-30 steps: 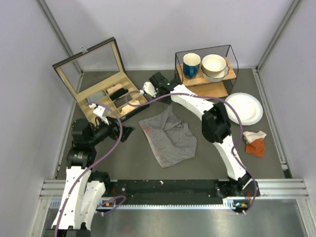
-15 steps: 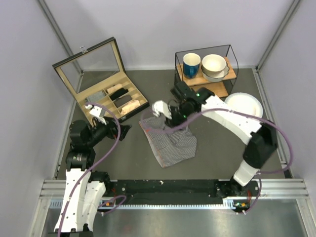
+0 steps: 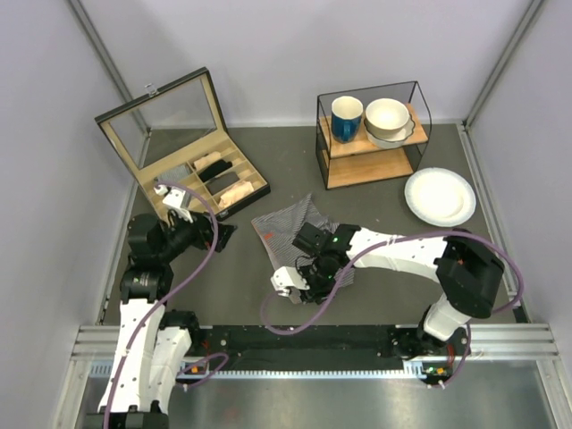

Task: Roll the underwear
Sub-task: Flatten out the underwear at the center of the board.

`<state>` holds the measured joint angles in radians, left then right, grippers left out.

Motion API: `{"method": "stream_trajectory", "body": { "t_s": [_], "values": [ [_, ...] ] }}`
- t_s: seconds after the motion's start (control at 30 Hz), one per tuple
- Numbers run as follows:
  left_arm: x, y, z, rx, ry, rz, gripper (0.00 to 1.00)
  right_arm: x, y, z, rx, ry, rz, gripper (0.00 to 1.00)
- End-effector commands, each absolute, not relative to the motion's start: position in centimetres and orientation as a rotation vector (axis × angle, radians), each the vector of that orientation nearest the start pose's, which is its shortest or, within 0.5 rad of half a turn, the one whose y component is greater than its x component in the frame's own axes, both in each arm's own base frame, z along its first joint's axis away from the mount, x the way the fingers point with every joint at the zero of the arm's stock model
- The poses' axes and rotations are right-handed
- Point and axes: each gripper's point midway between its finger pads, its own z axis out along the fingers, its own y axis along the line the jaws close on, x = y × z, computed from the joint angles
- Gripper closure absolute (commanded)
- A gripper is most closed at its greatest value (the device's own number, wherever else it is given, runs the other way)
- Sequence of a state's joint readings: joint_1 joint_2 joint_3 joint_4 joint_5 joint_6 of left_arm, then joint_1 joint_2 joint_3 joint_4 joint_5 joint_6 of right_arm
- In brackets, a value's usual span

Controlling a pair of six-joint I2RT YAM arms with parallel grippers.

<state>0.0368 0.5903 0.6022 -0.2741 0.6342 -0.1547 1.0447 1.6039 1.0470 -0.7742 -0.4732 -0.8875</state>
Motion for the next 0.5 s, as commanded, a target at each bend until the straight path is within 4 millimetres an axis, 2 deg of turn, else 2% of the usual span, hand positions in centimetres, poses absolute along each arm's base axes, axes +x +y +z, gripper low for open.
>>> {"method": "stream_trajectory", "body": {
  "t_s": [0.0, 0.13, 0.17, 0.23, 0.3, 0.33, 0.37, 0.43, 0.47],
  "values": [
    [24.6, -10.1, 23.8, 0.292, 1.783, -0.660, 0.01, 12.1, 30.4, 5.0, -2.330, 1.531, 0.663, 0.56],
    [24.4, -11.8, 22.9, 0.313, 1.788, -0.811, 0.01, 11.9, 30.4, 5.8, -2.316, 1.533, 0.675, 0.56],
    [24.4, -12.3, 22.7, 0.232, 1.814, -0.901, 0.01, 12.1, 29.9, 6.1, -2.315, 1.559, 0.652, 0.54],
    [24.4, -13.4, 21.8, 0.166, 1.848, -1.044, 0.01, 13.6, 29.7, 8.8, -2.232, 1.622, 0.644, 0.51],
    [23.3, -15.1, 21.4, 0.187, 1.890, -1.187, 0.02, 13.4, 29.2, 12.1, -2.154, 1.665, 0.826, 0.51],
    [22.8, -15.9, 21.3, 0.205, 1.917, -1.208, 0.01, 14.9, 28.2, 13.6, -2.063, 1.693, 0.836, 0.51],
    [22.2, -17.0, 20.9, 0.248, 1.943, -1.210, 0.01, 15.4, 27.5, 13.9, -2.020, 1.715, 0.844, 0.50],
    [22.2, -17.6, 20.1, 0.217, 2.011, -1.158, 0.02, 16.5, 26.4, 14.5, -1.949, 1.746, 0.837, 0.50],
    [21.0, -19.1, 19.6, 0.253, 2.045, -1.179, 0.02, 17.5, 25.3, 14.7, -1.888, 1.788, 0.818, 0.50]
  ]
}}
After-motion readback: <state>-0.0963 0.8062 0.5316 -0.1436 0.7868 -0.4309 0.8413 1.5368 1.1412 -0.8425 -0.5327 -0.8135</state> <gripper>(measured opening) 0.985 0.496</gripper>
